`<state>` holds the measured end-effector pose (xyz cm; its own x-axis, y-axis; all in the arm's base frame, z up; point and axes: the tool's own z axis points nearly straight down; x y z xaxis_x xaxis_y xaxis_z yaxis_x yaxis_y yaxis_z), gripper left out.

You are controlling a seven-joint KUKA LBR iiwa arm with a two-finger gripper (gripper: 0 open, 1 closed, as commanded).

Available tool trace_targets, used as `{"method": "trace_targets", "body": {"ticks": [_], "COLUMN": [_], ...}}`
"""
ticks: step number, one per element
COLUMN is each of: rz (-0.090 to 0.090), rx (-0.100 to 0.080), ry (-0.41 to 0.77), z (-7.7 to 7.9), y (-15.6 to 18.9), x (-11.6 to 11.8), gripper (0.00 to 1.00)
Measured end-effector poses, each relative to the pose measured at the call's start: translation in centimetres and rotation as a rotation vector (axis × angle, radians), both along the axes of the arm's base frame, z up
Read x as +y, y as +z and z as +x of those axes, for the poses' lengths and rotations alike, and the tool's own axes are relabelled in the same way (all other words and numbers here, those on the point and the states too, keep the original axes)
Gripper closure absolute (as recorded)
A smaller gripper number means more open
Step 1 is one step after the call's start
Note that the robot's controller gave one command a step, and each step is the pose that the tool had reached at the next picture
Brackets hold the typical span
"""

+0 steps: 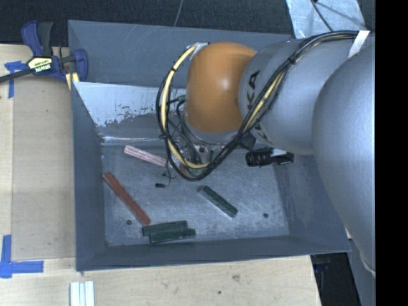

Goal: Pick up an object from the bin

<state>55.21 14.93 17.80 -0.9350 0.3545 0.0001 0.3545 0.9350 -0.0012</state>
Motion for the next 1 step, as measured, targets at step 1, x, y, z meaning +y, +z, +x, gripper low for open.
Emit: {"method": "trace_targets", "body": {"ticks": [1], "rz": [0.003], "rx": [-0.008], "ry": [0.014], "z": [-1.95], "y": [8.83], "x": [1.36], "gripper": [1.0]}}
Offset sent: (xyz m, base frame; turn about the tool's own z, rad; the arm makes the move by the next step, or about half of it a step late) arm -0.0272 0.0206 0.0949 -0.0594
